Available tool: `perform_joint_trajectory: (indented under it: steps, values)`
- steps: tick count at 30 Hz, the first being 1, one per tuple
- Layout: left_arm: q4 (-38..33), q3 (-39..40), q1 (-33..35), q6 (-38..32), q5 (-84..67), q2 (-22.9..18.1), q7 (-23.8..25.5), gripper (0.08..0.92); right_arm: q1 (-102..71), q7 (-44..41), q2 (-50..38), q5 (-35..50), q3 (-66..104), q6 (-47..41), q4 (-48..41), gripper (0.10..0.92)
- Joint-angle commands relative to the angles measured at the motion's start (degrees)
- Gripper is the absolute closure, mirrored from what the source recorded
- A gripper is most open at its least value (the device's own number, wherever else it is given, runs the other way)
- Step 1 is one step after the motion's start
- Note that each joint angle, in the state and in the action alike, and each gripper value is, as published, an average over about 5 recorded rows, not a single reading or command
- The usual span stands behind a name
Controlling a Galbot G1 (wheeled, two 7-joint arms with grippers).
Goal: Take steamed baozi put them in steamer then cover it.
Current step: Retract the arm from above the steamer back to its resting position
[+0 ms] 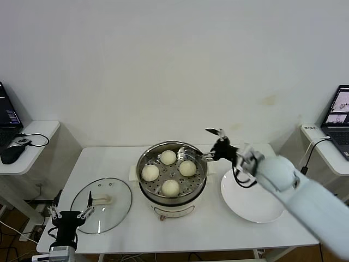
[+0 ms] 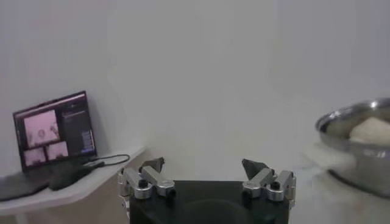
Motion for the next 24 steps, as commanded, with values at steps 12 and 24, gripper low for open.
perform_joint_trajectory:
  steps: [12, 24]
  values:
    - [13.5, -9.6, 3.4, -9.0, 67.7, 1.8, -1.1, 0.177, -46.2, 9.1, 17.2, -7.0, 47.9, 20.8, 5.7, 0.203]
    - [22.6, -2.6, -7.6, -12.0, 66.7, 3.1, 0.5, 0.177, -49.1, 9.1, 19.5, -7.4, 49.7, 20.7, 7.8, 0.203]
